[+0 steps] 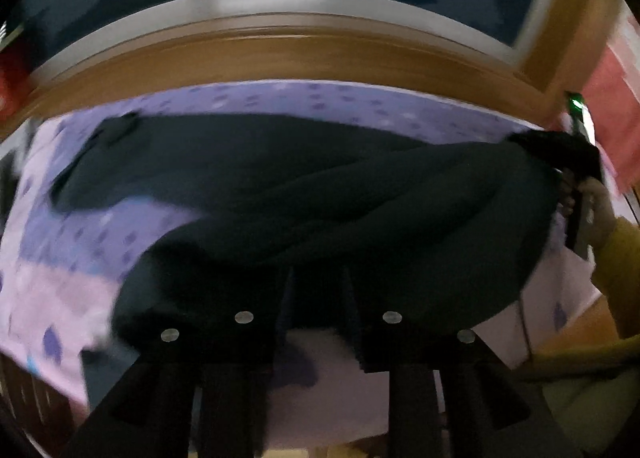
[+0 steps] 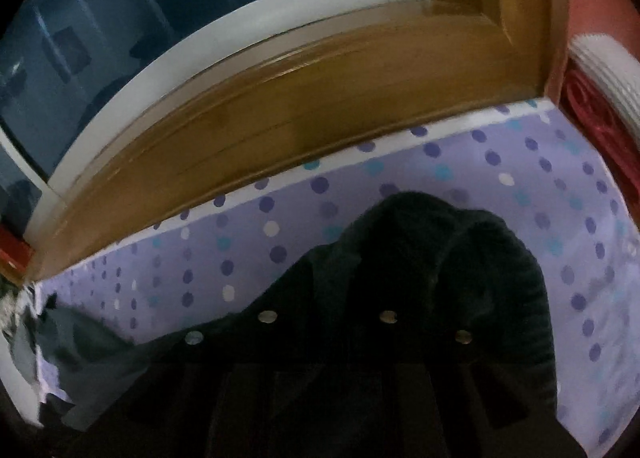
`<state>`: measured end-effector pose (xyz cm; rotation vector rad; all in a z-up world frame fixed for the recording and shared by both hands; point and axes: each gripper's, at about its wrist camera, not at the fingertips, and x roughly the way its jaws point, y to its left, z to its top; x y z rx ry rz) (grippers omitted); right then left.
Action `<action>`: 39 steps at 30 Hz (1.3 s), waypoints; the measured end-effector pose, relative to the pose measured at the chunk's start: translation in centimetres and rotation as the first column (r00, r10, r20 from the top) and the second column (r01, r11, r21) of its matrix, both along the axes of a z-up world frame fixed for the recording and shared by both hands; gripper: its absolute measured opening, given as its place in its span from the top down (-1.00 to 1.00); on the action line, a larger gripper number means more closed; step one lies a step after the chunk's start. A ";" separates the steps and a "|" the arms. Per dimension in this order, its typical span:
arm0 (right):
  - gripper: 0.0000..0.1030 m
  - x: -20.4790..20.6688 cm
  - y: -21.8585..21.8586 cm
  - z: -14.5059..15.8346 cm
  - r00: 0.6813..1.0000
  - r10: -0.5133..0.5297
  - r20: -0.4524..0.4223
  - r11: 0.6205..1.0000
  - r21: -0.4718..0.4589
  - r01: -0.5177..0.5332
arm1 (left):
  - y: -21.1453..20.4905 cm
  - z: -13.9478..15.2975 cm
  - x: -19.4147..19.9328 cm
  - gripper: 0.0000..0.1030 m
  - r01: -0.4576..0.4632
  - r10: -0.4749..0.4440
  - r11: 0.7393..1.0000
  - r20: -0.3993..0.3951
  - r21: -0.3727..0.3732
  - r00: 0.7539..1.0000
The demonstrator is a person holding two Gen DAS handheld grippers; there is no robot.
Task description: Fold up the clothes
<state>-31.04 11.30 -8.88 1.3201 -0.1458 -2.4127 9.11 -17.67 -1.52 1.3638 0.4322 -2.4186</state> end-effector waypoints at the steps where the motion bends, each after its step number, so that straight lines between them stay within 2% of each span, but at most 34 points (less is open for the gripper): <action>1: 0.54 0.1 -0.2 0.1 1.000 0.011 -0.005 1.000 0.015 -0.011 | -0.5 0.0 0.7 0.47 -0.027 0.027 1.000 0.004 -0.006 1.000; 5: 0.22 3.5 0.6 1.9 0.996 0.076 -0.049 0.995 0.065 -0.073 | -2.4 0.0 3.8 0.47 -0.106 0.106 0.994 0.015 -0.038 0.994; 9: -0.15 7.7 1.8 4.0 0.984 0.146 -0.102 0.984 0.120 -0.133 | -3.7 -0.8 6.2 0.47 -0.114 0.117 0.991 0.049 -0.063 0.992; 11: -0.26 10.5 2.1 4.9 0.978 0.165 -0.131 0.979 0.144 -0.146 | -4.4 -1.4 7.1 0.47 -0.106 0.111 0.992 0.069 -0.069 0.991; 14: -0.27 15.3 2.3 5.7 0.970 0.194 -0.145 0.974 0.149 -0.173 | -4.8 -1.7 8.3 0.47 -0.086 0.091 0.994 0.073 -0.074 0.993; 17: -0.27 19.9 0.6 5.7 0.952 0.280 -0.127 0.957 0.113 -0.266 | -4.9 -1.1 9.4 0.46 -0.063 0.066 0.995 0.042 -0.081 0.997; 19: -0.27 22.6 -1.8 4.8 0.920 0.378 -0.105 0.923 0.115 -0.366 | -4.9 -0.7 10.1 0.45 -0.051 0.053 0.996 0.016 -0.075 0.998; 22: -0.27 26.0 -5.8 2.8 0.856 0.510 -0.089 0.852 0.190 -0.488 | -5.0 -0.6 10.9 0.36 -0.051 0.051 0.995 0.000 -0.082 0.999; 26: -0.27 29.1 -9.7 1.5 0.781 0.618 -0.093 0.777 0.227 -0.588 | -5.1 -1.4 11.8 0.33 -0.045 0.045 0.997 -0.002 -0.063 0.999; 29: -0.27 30.3 -11.0 1.0 0.744 0.662 -0.091 0.736 0.265 -0.623 | -5.3 -2.7 12.2 0.33 -0.059 0.060 0.997 0.020 -0.039 0.998; 33: -0.27 29.7 -11.3 0.1 0.756 0.653 -0.047 0.738 0.263 -0.621 | -5.4 -3.9 12.2 0.32 -0.066 0.065 0.998 0.019 0.010 0.998; 36: -0.27 29.3 -11.4 -0.8 0.758 0.652 -0.034 0.733 0.287 -0.617 | -4.7 -4.0 11.6 0.32 -0.037 0.037 0.999 0.012 0.015 0.999; 39: -0.27 29.1 -11.7 -1.1 0.760 0.649 -0.037 0.733 0.295 -0.612 | -3.2 -2.1 11.7 0.32 0.061 -0.059 0.998 -0.065 0.018 0.996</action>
